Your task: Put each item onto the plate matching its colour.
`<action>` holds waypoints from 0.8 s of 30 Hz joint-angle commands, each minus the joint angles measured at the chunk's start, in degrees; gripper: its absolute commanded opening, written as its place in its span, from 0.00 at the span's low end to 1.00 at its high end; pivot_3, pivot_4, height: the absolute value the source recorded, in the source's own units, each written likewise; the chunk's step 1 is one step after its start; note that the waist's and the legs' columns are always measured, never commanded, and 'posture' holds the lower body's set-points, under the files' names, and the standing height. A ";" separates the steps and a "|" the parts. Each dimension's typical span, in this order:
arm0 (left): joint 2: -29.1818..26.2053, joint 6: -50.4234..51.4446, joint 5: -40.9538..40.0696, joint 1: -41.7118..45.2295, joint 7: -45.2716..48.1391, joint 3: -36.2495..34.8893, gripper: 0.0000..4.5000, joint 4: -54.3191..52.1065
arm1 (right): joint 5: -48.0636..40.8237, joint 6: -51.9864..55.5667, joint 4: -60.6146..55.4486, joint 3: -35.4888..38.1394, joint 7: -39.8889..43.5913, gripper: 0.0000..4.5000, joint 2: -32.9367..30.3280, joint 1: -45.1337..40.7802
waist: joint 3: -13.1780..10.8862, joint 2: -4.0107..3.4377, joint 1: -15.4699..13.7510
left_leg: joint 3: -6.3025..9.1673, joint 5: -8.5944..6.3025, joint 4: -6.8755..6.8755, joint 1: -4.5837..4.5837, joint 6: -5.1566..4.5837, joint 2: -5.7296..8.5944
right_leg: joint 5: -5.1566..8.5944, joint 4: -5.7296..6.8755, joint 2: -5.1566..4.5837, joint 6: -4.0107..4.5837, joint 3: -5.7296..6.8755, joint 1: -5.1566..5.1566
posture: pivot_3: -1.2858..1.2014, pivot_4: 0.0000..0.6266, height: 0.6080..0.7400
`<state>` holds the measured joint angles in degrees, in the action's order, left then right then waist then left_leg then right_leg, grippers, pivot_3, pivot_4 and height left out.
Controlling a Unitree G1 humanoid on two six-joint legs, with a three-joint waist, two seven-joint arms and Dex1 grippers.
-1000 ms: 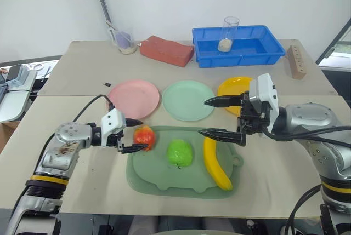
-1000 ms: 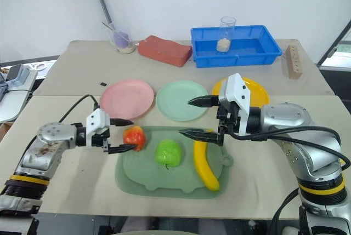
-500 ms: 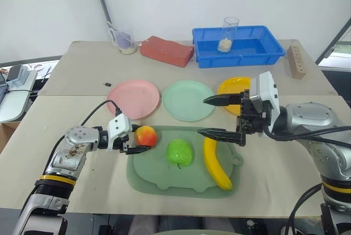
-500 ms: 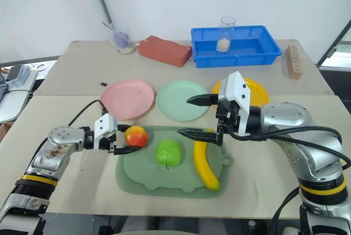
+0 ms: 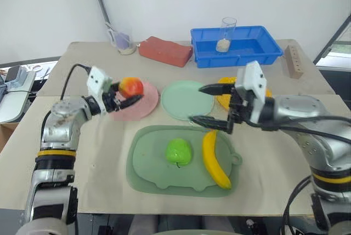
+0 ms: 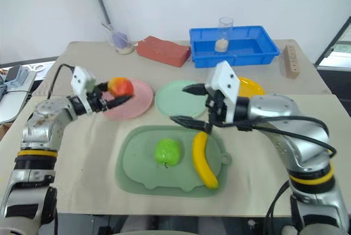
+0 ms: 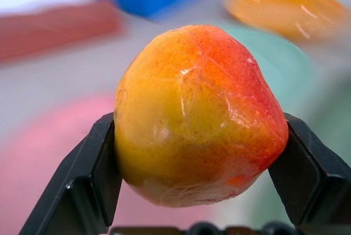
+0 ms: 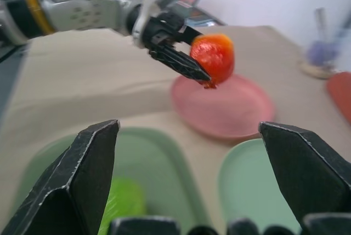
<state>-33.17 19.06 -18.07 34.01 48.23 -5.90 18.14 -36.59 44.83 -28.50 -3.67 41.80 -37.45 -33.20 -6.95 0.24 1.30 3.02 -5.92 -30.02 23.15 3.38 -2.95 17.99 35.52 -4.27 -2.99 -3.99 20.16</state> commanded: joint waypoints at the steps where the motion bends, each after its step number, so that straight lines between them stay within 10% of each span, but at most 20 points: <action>1: 2.93 -0.83 3.74 1.95 -8.76 -0.29 0.71 5.62 | 3.22 2.61 1.80 -1.77 -7.83 1.00 5.07 -4.80 | 0.05 -0.09 0.07 | 0.00 0.14 -0.01 -0.01 -0.23 0.00 | -0.18 0.08 0.01 -0.33 -0.01 0.01 | 0.52 0.24 1.00; 9: 5.70 -5.92 9.47 4.74 -16.93 0.64 0.71 16.71 | 6.44 3.40 1.09 -4.05 -9.58 1.00 6.57 -5.55 | 0.06 -0.07 -0.55 | 0.26 0.26 0.11 0.09 -0.41 -0.11 | -0.17 0.20 0.36 -0.32 -0.03 0.15 | 0.52 0.24 1.00; 12: 6.25 -6.62 8.51 4.66 -15.56 0.06 0.99 16.93 | 6.18 3.81 0.58 -3.57 -8.99 1.00 6.04 -5.21 | 0.06 -0.07 -0.56 | 0.25 0.05 0.11 0.08 -0.08 -0.11 | -0.17 0.20 0.34 -0.30 -0.02 0.13 | 0.52 0.24 1.00; 24: -1.04 1.27 1.13 -1.71 -6.90 -5.03 0.99 -1.58 | 4.58 2.75 -1.88 1.13 -5.28 1.00 0.37 -0.30 | 0.06 -0.07 -0.09 | 0.26 0.00 0.16 0.08 0.00 -0.13 | -0.22 0.23 0.36 -0.23 -0.04 0.13 | 0.52 0.24 1.00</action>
<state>-31.85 18.28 -14.31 32.15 39.52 -8.02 22.00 -31.09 48.53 -28.11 -5.94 35.14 -35.72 -34.02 -6.88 0.17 1.22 3.28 -5.92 -29.87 23.23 3.39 -3.09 17.79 35.75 -3.91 -3.20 -4.03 20.30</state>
